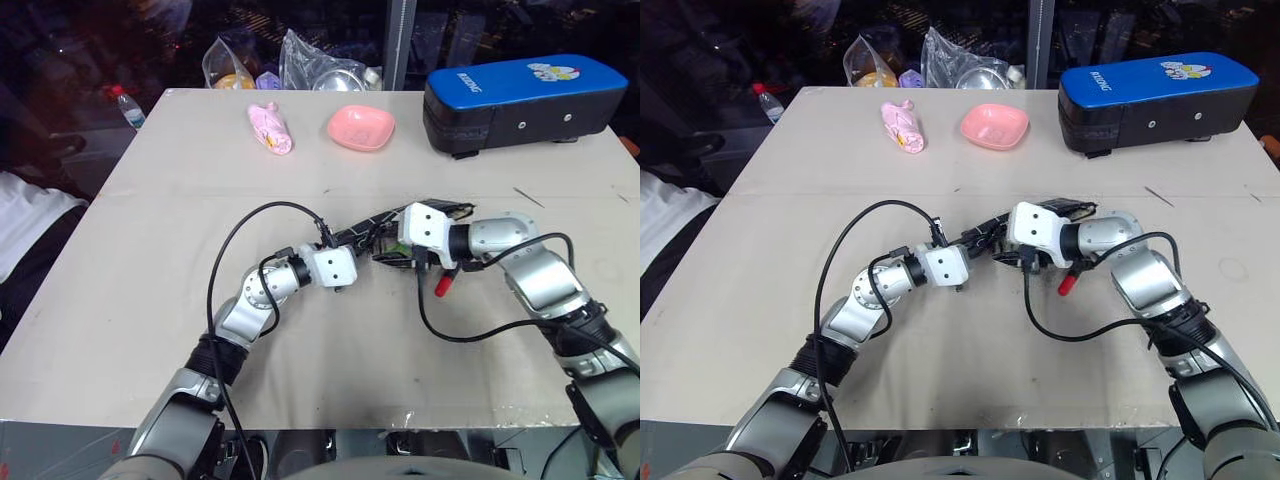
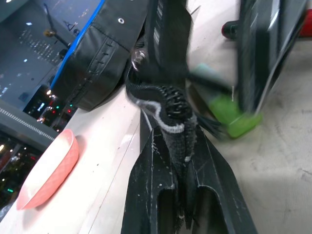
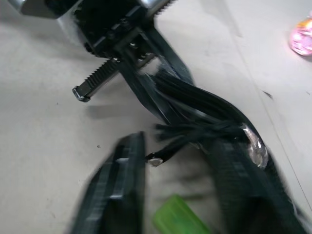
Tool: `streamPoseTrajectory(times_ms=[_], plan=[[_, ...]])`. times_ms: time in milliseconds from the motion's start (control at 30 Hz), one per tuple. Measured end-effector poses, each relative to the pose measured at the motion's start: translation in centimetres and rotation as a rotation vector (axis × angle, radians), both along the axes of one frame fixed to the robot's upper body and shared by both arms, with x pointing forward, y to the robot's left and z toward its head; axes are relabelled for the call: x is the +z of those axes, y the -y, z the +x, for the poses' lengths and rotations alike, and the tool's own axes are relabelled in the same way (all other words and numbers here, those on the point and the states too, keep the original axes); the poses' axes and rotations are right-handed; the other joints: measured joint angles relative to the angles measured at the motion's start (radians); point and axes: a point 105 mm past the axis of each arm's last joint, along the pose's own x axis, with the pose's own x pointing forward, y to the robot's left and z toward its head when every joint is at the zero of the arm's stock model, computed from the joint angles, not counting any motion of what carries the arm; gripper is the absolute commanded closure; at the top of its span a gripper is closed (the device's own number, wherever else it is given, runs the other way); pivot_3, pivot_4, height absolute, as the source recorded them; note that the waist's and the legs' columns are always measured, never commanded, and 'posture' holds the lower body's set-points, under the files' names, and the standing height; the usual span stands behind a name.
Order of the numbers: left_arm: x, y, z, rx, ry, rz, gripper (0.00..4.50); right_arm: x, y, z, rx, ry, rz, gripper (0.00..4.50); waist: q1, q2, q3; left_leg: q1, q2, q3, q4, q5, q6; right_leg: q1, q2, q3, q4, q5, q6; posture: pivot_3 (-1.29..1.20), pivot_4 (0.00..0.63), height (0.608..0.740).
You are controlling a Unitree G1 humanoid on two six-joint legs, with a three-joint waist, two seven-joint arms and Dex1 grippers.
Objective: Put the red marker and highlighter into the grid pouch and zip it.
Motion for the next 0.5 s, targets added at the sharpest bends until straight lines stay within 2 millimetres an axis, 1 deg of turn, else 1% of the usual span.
streamPoseTrajectory(times_ms=[100,167,267,367,400,433,467,500], plan=[[-0.1,-0.1,0.0,0.009,-0.006,-0.002,4.50,0.6,2.0,-1.2,-0.036,-0.073,0.030,1.33,0.004,0.000,0.000,0.000,0.000,0.000,0.000,0.000,0.000,0.000,0.000,0.000,0.000,0.000,0.000,0.00,0.150,0.740],[-0.3,-0.2,0.0,0.015,-0.016,-0.001,4.50,1.6,3.1,-1.9,-0.065,-0.136,0.077,1.33,0.004,0.000,0.000,0.000,0.000,-0.001,0.000,-0.002,0.003,0.000,0.000,0.000,0.000,0.000,0.000,0.00,0.150,0.740],[-0.4,-0.2,0.0,0.016,-0.018,-0.002,4.50,2.7,3.9,-1.9,-0.100,-0.168,0.140,1.33,0.000,0.000,0.000,0.000,0.000,-0.001,0.000,-0.002,0.004,0.000,0.000,0.000,0.001,0.000,0.000,0.00,0.150,0.740],[-0.3,-0.2,0.0,0.016,-0.019,-0.005,4.50,3.4,5.1,-0.9,-0.201,-0.180,0.215,2.77,0.000,0.000,0.000,0.000,0.000,-0.001,0.000,-0.002,0.004,0.000,0.000,0.000,0.000,0.000,0.000,0.00,0.150,0.740],[-0.3,-0.2,0.0,0.015,-0.019,-0.006,4.50,3.2,5.5,-0.5,-0.233,-0.186,0.226,3.28,0.000,0.000,0.000,0.000,0.000,-0.001,0.000,-0.002,0.004,0.000,0.000,0.000,0.000,0.000,0.000,0.00,0.150,0.740],[-0.3,-0.1,0.0,0.015,-0.020,-0.009,4.50,3.1,5.7,-0.2,-0.250,-0.191,0.228,3.61,0.000,0.000,0.000,0.000,0.000,-0.001,0.000,-0.002,0.004,0.000,0.000,0.000,0.000,0.000,0.000,0.00,0.150,0.740],[-0.3,-0.1,0.0,0.014,-0.020,-0.013,4.50,2.7,6.0,0.2,-0.275,-0.194,0.224,4.21,0.000,0.000,0.000,0.000,0.000,-0.001,0.000,-0.002,0.004,0.000,0.000,0.000,0.000,0.000,0.000,0.00,0.150,0.740],[-0.2,0.0,0.0,0.012,-0.020,-0.016,4.50,2.2,6.4,0.6,-0.305,-0.199,0.215,4.45,0.000,0.000,0.000,0.000,0.000,-0.001,0.000,-0.002,0.004,0.000,0.000,0.000,0.000,0.000,0.000,0.00,0.150,0.740]])
